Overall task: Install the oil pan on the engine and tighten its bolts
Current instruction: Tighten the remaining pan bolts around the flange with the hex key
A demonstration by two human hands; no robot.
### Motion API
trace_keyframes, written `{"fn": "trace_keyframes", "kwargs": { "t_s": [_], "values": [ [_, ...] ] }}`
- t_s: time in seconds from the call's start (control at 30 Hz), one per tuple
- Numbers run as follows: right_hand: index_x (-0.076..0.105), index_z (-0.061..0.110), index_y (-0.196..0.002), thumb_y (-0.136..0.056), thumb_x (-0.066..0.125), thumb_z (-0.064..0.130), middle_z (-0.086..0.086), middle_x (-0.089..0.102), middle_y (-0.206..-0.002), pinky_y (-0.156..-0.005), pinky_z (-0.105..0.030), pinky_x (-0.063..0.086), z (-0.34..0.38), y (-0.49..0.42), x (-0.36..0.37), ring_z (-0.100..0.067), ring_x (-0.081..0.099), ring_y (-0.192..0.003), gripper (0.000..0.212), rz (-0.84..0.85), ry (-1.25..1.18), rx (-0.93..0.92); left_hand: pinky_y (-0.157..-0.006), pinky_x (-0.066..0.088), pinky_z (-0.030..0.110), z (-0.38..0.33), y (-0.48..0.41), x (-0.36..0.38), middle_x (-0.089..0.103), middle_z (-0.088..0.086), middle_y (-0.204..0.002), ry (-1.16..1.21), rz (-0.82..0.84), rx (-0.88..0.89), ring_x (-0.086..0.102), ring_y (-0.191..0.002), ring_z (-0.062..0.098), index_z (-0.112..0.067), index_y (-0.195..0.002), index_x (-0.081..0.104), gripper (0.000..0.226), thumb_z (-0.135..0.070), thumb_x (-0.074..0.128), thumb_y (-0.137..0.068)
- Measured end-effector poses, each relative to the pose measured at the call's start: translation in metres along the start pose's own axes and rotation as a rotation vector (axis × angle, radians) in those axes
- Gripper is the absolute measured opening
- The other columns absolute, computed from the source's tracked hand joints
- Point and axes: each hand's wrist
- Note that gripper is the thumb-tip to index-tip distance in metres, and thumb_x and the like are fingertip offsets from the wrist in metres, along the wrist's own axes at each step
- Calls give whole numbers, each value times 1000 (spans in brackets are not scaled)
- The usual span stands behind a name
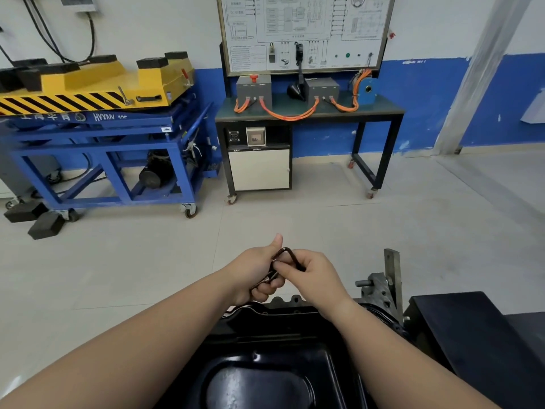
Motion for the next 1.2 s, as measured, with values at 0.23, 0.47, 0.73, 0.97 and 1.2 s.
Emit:
{"fn": "trace_keyframes", "kwargs": {
  "t_s": [0.23, 0.47, 0.73, 0.97, 1.2],
  "values": [
    [63, 16, -73, -89, 59, 7, -1, 63, -65, -42, -10, 30, -7, -1, -18, 0, 39, -39, 19, 51, -1, 99, -34, 17, 10, 5, -11, 0, 43, -1, -49, -12, 37, 5, 22, -34, 7, -17, -69, 51, 49, -54, 33, -95],
    [62, 12, -77, -91, 53, 4, -1, 67, -66, -37, -13, 29, -13, -3, -34, -6, 36, -35, 19, -41, -109, 199, -34, 16, 10, 17, -17, -10, 48, -1, -53, -47, 50, 4, 19, -32, 5, -8, -87, 65, 23, -25, 51, -94],
    [65, 12, -80, -88, 57, 5, -1, 64, -63, -37, -11, 26, -19, -4, -38, 0, 34, -34, 14, 138, 25, 212, -34, 16, 11, 17, -20, -8, 45, -4, -50, -177, 135, -66, 20, -32, 4, -13, -71, 69, 22, -19, 59, -89],
    [71, 23, -79, -78, 70, 19, 10, 68, -68, -53, -6, 37, -19, -2, -35, 6, 56, -56, 4, 190, 269, 115, -34, 13, 11, 17, -20, -8, 38, -3, -45, -206, -10, -163, 19, -32, 5, -13, -46, 63, 37, -11, 61, -84],
    [70, 26, -79, -72, 75, 27, 11, 68, -73, -56, -7, 40, -22, -5, -26, 4, 58, -63, 8, 170, 527, 100, -33, 13, 10, 17, -19, -9, 36, -5, -41, -188, -17, -200, 19, -31, 4, -12, -56, 48, 33, -8, 56, -88]
  ]
}}
Point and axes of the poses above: each hand's wrist, its own y-axis away from the middle knuckle, its own x-axis out of the palm, z = x × y
